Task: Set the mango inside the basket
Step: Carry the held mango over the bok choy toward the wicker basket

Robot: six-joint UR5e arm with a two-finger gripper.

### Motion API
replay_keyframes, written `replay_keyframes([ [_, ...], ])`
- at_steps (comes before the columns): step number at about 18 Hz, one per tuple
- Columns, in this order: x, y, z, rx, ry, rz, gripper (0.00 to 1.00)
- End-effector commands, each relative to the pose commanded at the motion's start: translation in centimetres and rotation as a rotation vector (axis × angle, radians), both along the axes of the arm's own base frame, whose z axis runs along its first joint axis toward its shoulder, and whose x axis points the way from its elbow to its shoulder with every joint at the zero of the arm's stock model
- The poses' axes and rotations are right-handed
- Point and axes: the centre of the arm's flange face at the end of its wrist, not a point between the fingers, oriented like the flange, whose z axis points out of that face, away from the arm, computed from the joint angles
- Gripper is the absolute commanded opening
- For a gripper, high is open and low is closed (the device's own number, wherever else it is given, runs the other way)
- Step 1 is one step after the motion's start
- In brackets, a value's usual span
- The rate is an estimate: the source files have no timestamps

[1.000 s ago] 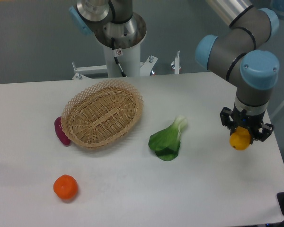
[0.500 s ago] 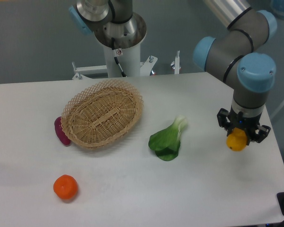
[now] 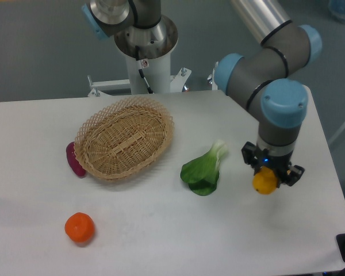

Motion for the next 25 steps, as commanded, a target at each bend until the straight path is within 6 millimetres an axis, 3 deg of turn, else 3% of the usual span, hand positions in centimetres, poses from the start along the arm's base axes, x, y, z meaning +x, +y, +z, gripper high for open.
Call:
replay_keyframes([
  [5,3.2,1.9,0.5,0.005,-0.005,0.004,0.57],
  [8,5.7,2.2,-0.7,-0.013,-0.03,0.001,0.57],
  [14,13.4,3.2,-1.1,-0.028,-0.059,-0.036,0.57],
  [20,19.0,1.9,-2.1,-0.058,-0.088,-0.088,0.57],
  [22,20.0,1.6,-2.0,-0.057,-0.091,-0.094,0.57],
  [25,22.8,2.5,-2.2,-0.06,-0.097,-0.108,0.57],
])
